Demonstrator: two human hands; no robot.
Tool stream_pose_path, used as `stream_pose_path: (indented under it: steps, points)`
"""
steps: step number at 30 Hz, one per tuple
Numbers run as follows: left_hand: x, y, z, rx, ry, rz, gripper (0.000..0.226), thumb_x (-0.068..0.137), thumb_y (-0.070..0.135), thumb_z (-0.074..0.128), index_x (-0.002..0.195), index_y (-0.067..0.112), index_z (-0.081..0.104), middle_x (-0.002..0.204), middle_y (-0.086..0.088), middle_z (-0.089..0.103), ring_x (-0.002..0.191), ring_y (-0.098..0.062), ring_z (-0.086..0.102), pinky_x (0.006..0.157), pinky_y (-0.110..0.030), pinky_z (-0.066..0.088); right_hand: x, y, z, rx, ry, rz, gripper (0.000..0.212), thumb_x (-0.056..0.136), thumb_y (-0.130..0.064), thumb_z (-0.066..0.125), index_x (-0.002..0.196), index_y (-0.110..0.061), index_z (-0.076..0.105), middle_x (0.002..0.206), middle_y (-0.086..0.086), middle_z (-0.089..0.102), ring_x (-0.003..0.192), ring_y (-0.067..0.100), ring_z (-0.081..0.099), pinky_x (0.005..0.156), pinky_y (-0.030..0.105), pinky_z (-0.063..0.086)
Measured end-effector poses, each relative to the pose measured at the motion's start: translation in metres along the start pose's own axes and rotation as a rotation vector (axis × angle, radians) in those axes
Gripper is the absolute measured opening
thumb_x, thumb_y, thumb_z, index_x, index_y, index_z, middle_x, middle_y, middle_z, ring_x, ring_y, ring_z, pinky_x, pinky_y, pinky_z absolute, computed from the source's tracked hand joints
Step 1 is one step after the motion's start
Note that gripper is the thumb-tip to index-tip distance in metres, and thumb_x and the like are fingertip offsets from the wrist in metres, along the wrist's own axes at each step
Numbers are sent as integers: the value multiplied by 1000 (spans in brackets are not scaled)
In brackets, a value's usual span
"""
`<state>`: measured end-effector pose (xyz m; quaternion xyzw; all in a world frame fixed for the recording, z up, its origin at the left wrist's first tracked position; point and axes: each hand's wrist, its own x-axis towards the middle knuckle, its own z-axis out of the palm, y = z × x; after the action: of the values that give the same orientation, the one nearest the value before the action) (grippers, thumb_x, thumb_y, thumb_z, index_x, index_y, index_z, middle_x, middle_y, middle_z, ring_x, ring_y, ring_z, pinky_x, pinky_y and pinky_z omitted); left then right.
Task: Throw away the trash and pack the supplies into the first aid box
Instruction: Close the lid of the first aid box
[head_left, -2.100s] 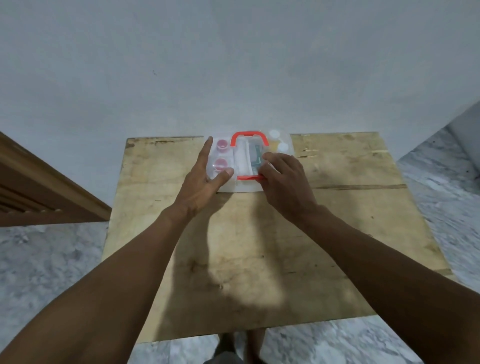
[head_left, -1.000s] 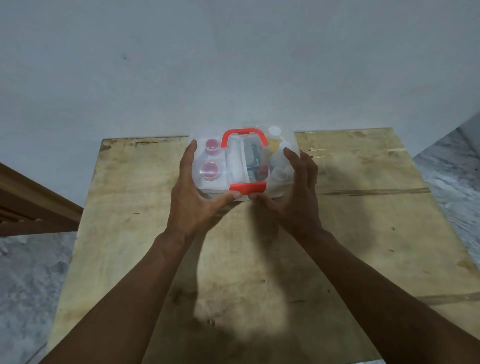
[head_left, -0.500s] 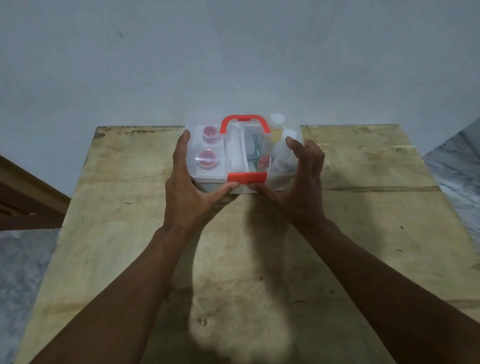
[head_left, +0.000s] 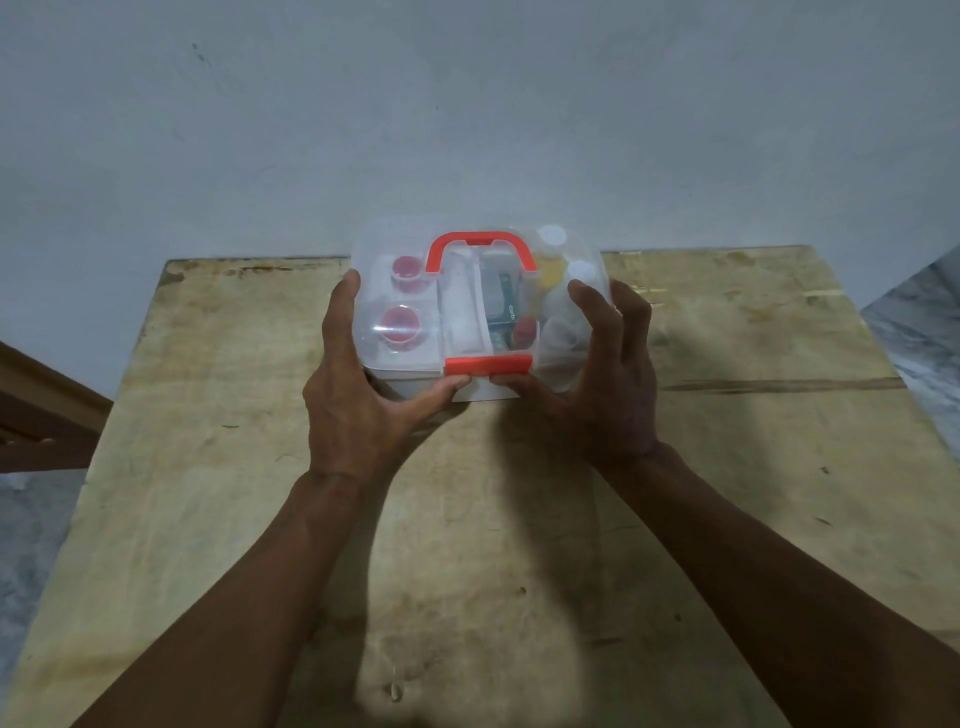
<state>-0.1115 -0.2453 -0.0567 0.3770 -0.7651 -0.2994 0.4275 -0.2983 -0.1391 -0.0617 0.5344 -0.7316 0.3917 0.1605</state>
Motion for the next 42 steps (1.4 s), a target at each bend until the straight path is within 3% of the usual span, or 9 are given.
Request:
stream_pose_path:
  steps: [11, 16, 18, 21, 25, 33, 36, 39, 42]
  points:
    - [-3, 16, -6, -108, -68, -93, 103, 68, 55, 82, 146, 36, 18, 149, 13, 38, 133, -6, 45, 107, -35, 46, 4, -11, -10, 38, -48, 100, 92, 69, -67, 75, 135, -22, 30, 140, 18, 35, 125, 32, 46, 84, 44, 60]
    - [-1, 38, -15, -176, -127, -257, 122, 61, 54, 82, 154, 31, 6, 142, 21, 35, 125, 1, 41, 93, 0, 37, 7, -20, -21, 159, -157, 207, 100, 64, -71, 72, 139, -23, 28, 143, 21, 39, 129, 30, 42, 97, 44, 53]
    - [0, 43, -19, -183, -151, -304, 127, 57, 52, 80, 155, 29, 3, 147, 12, 40, 122, -1, 42, 94, -8, 37, 8, -17, -23, 258, -210, 304, 111, 62, -64, 80, 146, -21, 20, 151, 13, 33, 135, 25, 39, 103, 49, 49]
    - [1, 41, -23, -182, -181, -282, 118, 58, 51, 84, 152, 32, 15, 144, 11, 47, 118, 5, 51, 94, -14, 45, 10, -14, -27, 384, -299, 426, 128, 59, -59, 85, 154, -20, 9, 158, 0, 25, 142, 20, 37, 104, 52, 48]
    - [7, 36, -24, -195, -167, -248, 100, 61, 41, 90, 142, 35, 31, 128, 15, 57, 107, 17, 56, 81, -6, 50, 17, -20, -30, 353, -338, 450, 127, 55, -81, 71, 153, -23, 14, 156, -4, 33, 134, 19, 47, 100, 47, 52]
    - [39, 24, -13, -171, -159, -232, 97, 61, 34, 91, 139, 34, 34, 120, 7, 65, 100, 14, 60, 73, -2, 47, 47, -19, -21, 299, -343, 449, 124, 55, -83, 66, 151, -19, 21, 151, 0, 43, 125, 17, 53, 100, 41, 52]
    - [50, 17, -8, -157, -156, -240, 99, 62, 31, 91, 141, 32, 32, 122, 5, 64, 95, 17, 59, 74, 0, 45, 58, -17, -14, 323, -345, 450, 116, 58, -85, 65, 149, -29, 21, 149, -10, 43, 126, 13, 54, 103, 38, 51]
    - [54, 14, -6, -150, -159, -248, 102, 62, 31, 90, 143, 33, 29, 122, 9, 61, 93, 21, 57, 74, 3, 43, 62, -21, -14, 320, -334, 428, 88, 62, -71, 70, 133, -47, 24, 129, -32, 37, 109, -6, 48, 96, 22, 45]
    - [53, 14, -4, -160, -155, -253, 99, 64, 28, 90, 141, 32, 28, 120, 12, 58, 92, 22, 56, 74, 4, 42, 63, -22, -12, 312, -333, 457, 87, 62, -73, 69, 133, -43, 28, 130, -26, 43, 110, -2, 51, 96, 22, 45]
